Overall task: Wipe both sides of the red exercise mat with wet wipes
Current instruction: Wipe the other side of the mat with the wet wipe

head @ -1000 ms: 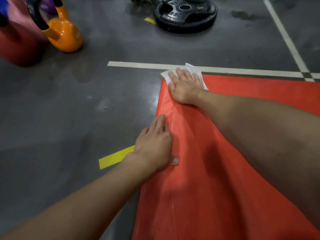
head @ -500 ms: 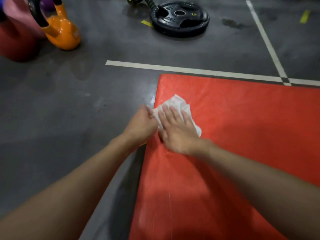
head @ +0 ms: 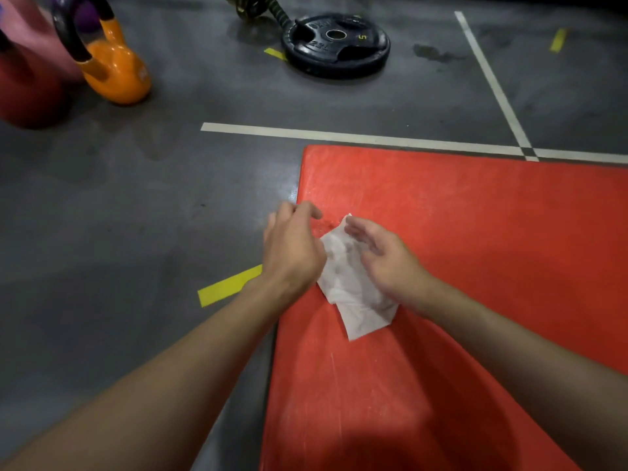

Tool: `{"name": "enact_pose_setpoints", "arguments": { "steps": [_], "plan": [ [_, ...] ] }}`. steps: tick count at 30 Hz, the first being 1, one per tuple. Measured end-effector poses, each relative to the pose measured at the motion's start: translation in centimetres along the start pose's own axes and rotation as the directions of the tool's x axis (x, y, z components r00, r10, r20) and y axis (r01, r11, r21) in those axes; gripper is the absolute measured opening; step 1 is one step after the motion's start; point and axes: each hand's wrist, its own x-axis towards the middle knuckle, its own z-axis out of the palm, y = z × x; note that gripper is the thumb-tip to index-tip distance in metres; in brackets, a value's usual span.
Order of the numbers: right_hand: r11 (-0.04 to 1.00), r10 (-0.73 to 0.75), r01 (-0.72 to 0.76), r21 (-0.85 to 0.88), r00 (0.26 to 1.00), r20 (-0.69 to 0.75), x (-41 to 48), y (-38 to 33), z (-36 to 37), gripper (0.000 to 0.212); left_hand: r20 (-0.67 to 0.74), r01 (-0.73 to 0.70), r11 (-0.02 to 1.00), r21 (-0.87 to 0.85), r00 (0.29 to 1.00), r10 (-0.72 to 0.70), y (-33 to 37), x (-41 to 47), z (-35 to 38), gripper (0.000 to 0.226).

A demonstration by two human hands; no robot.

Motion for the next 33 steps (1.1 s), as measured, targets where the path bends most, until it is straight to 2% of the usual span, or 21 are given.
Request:
{"name": "enact_pose_setpoints", "arguments": {
  "steps": [1, 2, 4, 6, 7, 9, 11, 13, 14, 16, 17, 18, 19, 21, 22, 23, 26, 28, 29, 31, 33],
  "plan": [
    [0.970, -0.110, 0.115, -0.213, 0.993, 0.037, -0.1, 0.4, -0.6, 0.060, 0.043, -0.071, 0.997, -0.041, 0.996, 0.073, 0.4, -0.2, 0.1, 0.033],
    [0.879, -0.174, 0.222, -0.422, 0.973, 0.148, -0.1, 0.8, -1.2, 0.063, 0.147, -0.128, 0.991, -0.024, 0.981, 0.130, 0.7, -0.5, 0.3, 0.030],
    [0.647, -0.067, 0.340, -0.682, 0.917, 0.394, -0.1, 1.7, -1.9, 0.071, 0.391, -0.227, 0.953, 0.201, 0.911, 0.134, 0.6, -1.4, 1.0, 0.045],
    [0.524, 0.020, 0.373, -0.766, 0.893, 0.449, -0.2, 2.2, -2.2, 0.074, 0.443, -0.288, 0.881, 0.374, 0.891, 0.103, -0.3, -1.8, 1.3, 0.066],
    [0.491, -0.019, 0.386, -0.781, 0.901, 0.433, -0.2, 2.3, -2.2, 0.063, 0.424, -0.295, 0.868, 0.399, 0.899, 0.110, -0.5, -2.0, 1.3, 0.066],
    [0.381, -0.155, 0.458, -0.803, 0.888, 0.433, -0.1, 1.7, -1.9, 0.029, 0.386, -0.319, 0.845, 0.429, 0.911, 0.148, -0.2, -2.2, 1.1, 0.047],
    [0.328, -0.138, 0.455, -0.828, 0.890, 0.434, 0.5, 0.7, -1.6, 0.011, 0.349, -0.348, 0.842, 0.411, 0.914, 0.207, 0.6, -2.1, 0.3, 0.021],
    [0.341, -0.178, 0.370, -0.864, 0.928, 0.327, 1.7, -0.5, -1.6, 0.010, 0.207, -0.312, 0.907, 0.284, 0.943, 0.260, 1.2, -1.4, -0.8, 0.021],
    [0.323, -0.269, 0.329, -0.887, 0.931, 0.247, 2.5, -1.3, -1.6, 0.013, 0.107, -0.308, 0.928, 0.210, 0.951, 0.291, 1.5, -0.8, -1.6, 0.026],
    [0.248, -0.473, 0.204, -0.947, 0.879, 0.066, 4.0, -2.8, -1.8, 0.019, -0.043, -0.356, 0.921, 0.156, 0.930, 0.366, 1.5, 0.8, -3.0, 0.040],
    [0.229, -0.537, 0.161, -0.960, 0.843, 0.013, 4.4, -3.3, -1.8, 0.019, -0.035, -0.363, 0.916, 0.172, 0.927, 0.373, 1.1, 1.4, -3.4, 0.048],
    [0.204, -0.511, 0.164, -0.965, 0.858, 0.038, 4.7, -3.4, -1.8, 0.018, 0.013, -0.326, 0.927, 0.188, 0.944, 0.329, 0.4, 1.9, -3.5, 0.053],
    [0.208, -0.425, 0.205, -0.956, 0.900, 0.101, 4.8, -2.9, -1.6, 0.017, 0.081, -0.250, 0.950, 0.186, 0.968, 0.239, -0.3, 2.1, -3.4, 0.054],
    [0.304, -0.116, 0.243, -0.921, 0.969, 0.217, 4.8, -1.2, -0.9, 0.025, 0.202, -0.080, 0.986, 0.149, 0.978, 0.048, -2.2, 2.1, -2.8, 0.051],
    [0.347, -0.022, 0.244, -0.906, 0.968, 0.252, 4.6, -0.5, -0.7, 0.029, 0.247, -0.045, 0.989, 0.144, 0.969, 0.008, -3.0, 2.0, -2.3, 0.052],
    [0.398, 0.000, 0.251, -0.882, 0.962, 0.274, 4.4, 0.3, -0.6, 0.034, 0.283, -0.053, 0.986, 0.159, 0.959, 0.005, -3.5, 1.8, -1.8, 0.059],
    [0.518, -0.033, 0.371, -0.770, 0.909, 0.416, 4.8, 1.5, -0.5, 0.062, 0.388, -0.145, 0.964, 0.221, 0.920, 0.050, -3.6, 2.9, -1.3, 0.094],
    [0.461, -0.117, 0.468, -0.754, 0.874, 0.471, 6.1, 2.0, -1.1, 0.078, 0.487, -0.215, 0.929, 0.302, 0.873, 0.044, -3.3, 4.3, -1.3, 0.099],
    [0.475, -0.162, 0.459, -0.751, 0.884, 0.439, 6.9, 2.1, -1.4, 0.079, 0.525, -0.237, 0.906, 0.350, 0.851, 0.019, -3.1, 4.9, -1.3, 0.099],
    [0.615, -0.248, 0.371, -0.696, 0.928, 0.276, 9.3, 2.0, -1.9, 0.075, 0.564, -0.245, 0.881, 0.404, 0.826, -0.029, -2.4, 5.4, -1.1, 0.096],
    [0.727, -0.322, 0.314, -0.610, 0.941, 0.101, 12.4, 1.5, -2.1, 0.061, 0.552, -0.240, 0.872, 0.428, 0.833, -0.042, -2.1, 5.2, -0.5, 0.094]
  ]
}}
